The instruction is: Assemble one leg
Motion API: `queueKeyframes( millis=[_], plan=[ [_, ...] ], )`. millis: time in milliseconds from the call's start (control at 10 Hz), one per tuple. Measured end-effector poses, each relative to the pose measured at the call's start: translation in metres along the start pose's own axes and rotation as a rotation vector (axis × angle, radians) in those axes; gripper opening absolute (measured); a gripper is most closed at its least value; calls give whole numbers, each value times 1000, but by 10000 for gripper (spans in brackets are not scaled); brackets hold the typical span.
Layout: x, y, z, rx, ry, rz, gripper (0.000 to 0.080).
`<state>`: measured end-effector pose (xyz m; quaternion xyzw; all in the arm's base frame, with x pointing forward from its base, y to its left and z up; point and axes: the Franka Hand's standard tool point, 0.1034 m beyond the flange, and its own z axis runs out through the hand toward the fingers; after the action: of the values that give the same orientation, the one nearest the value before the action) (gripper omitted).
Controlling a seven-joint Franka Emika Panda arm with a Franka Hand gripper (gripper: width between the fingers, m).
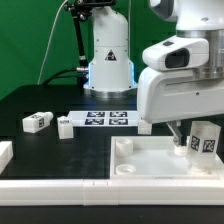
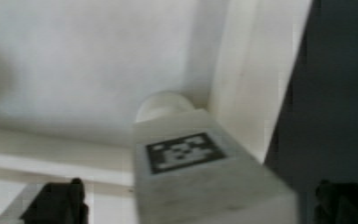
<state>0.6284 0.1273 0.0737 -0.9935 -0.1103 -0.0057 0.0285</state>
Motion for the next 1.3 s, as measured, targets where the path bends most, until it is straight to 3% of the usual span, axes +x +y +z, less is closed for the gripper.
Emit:
queueKeyframes(
  millis=[300,400,500,600,700,1200,1300],
  plan=[
    [0,-2,1,1,-1,-1,649],
    [0,-2,1,1,-1,-1,520],
    [0,-2,1,1,-1,-1,520],
    [0,-2,1,0,-1,-1,381],
    [-1,3,1,-4,-2,2,294],
    [-1,2,2,0,-2,49,294],
    [0,2,1,1,-1,171,294]
  ],
)
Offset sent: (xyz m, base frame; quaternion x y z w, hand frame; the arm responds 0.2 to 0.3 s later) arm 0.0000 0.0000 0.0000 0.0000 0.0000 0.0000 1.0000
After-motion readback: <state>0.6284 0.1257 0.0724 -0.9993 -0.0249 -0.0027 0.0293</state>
